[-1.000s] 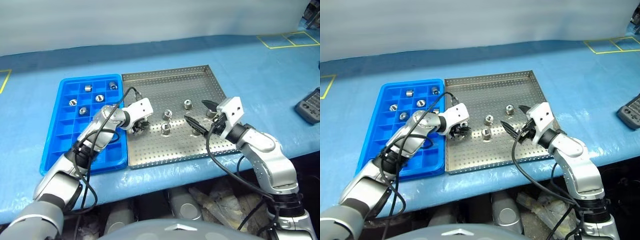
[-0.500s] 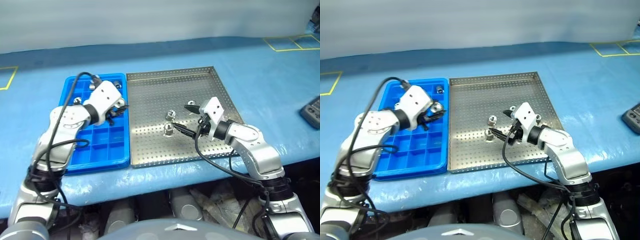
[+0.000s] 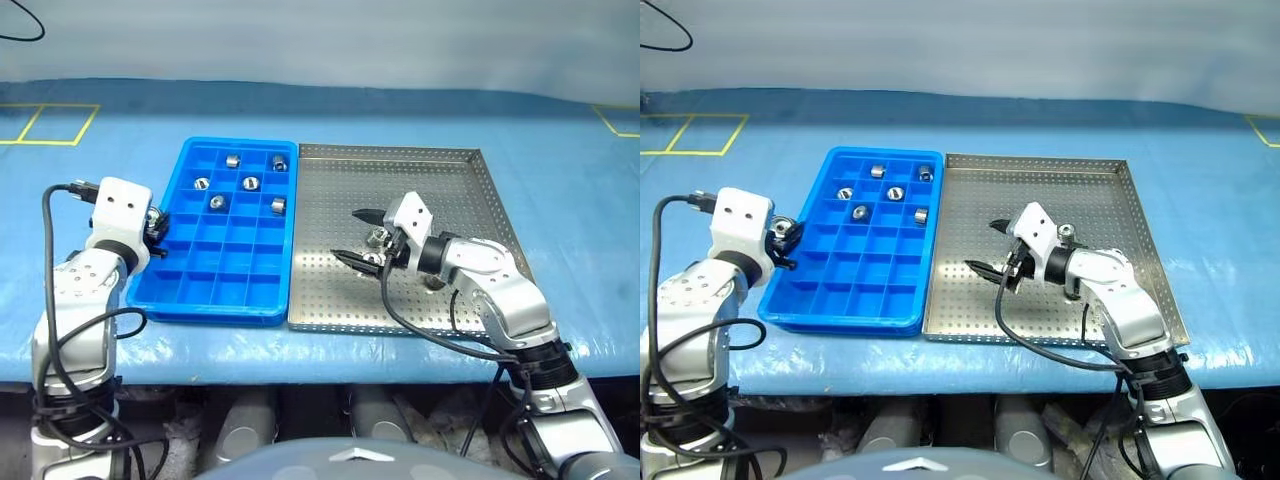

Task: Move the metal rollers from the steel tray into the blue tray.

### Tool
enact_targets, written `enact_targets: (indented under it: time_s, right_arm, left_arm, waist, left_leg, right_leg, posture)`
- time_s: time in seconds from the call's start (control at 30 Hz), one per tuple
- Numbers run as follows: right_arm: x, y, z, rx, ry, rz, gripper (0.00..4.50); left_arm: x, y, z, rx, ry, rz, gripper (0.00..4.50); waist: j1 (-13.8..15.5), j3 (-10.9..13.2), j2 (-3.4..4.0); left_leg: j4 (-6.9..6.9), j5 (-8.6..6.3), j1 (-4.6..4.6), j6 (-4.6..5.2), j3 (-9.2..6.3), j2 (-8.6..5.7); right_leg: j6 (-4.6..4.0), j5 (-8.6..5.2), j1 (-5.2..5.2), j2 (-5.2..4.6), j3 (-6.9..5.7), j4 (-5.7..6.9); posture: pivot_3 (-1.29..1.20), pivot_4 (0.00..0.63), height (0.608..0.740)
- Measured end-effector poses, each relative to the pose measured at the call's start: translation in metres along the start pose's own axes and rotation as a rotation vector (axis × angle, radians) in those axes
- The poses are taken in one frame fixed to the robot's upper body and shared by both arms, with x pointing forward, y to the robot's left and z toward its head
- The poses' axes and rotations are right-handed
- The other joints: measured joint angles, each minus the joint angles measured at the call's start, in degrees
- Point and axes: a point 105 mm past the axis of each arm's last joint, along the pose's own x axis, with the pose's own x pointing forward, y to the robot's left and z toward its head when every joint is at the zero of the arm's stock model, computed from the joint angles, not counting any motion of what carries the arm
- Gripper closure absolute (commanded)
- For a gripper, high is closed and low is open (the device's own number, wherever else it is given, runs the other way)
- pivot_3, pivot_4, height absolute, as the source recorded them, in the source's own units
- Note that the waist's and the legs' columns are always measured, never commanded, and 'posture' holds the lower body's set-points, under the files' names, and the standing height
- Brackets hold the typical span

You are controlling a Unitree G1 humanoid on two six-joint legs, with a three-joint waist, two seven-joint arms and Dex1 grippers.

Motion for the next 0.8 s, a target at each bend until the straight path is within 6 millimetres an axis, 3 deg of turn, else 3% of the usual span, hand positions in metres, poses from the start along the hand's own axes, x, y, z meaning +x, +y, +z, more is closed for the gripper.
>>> enact_targets:
  time_s: [0.47, 0.67, 0.7, 0.8]
  right_arm:
    - [-0.004, 0.005, 0.001, -0.016, -0.001, -0.008, 0.00]
    - [-0.004, 0.005, 0.001, -0.016, -0.001, -0.013, 0.00]
    - [-0.004, 0.004, 0.001, -0.015, -0.001, -0.015, 0.00]
    - [-0.005, 0.003, 0.000, -0.014, -0.001, -0.022, 0.00]
  left_arm:
    - [0.028, -0.019, -0.019, -0.036, 0.068, -0.059, 2.80]
    - [0.028, -0.023, -0.013, -0.026, 0.030, -0.087, 0.71]
    - [0.029, -0.022, -0.012, -0.028, 0.022, -0.077, 0.49]
    - [0.031, -0.023, -0.003, -0.044, -0.021, -0.069, 0.49]
  waist:
    - [-0.3, 0.0, 0.00]
    - [-0.3, 0.0, 0.00]
    - [-0.3, 0.0, 0.00]
    - [-0.3, 0.0, 0.00]
  left_leg:
    - [-0.01, 0.02, -0.01, -0.03, -0.03, -0.01]
    - [-0.01, 0.02, -0.01, -0.03, -0.03, -0.01]
    - [-0.01, 0.02, 0.00, -0.03, -0.03, -0.01]
    - [-0.01, 0.02, -0.01, -0.03, -0.03, -0.01]
  right_leg:
    - [-0.06, -0.02, 0.00, 0.00, -0.04, 0.01]
    - [-0.06, -0.02, 0.01, 0.00, -0.04, 0.00]
    - [-0.06, -0.02, 0.01, 0.00, -0.04, 0.00]
    - [-0.06, -0.02, 0.02, 0.00, -0.05, 0.01]
  posture:
    - [-0.07, 0.150, 0.740]
    - [-0.07, 0.150, 0.740]
    - [-0.07, 0.150, 0.740]
    - [-0.07, 0.150, 0.740]
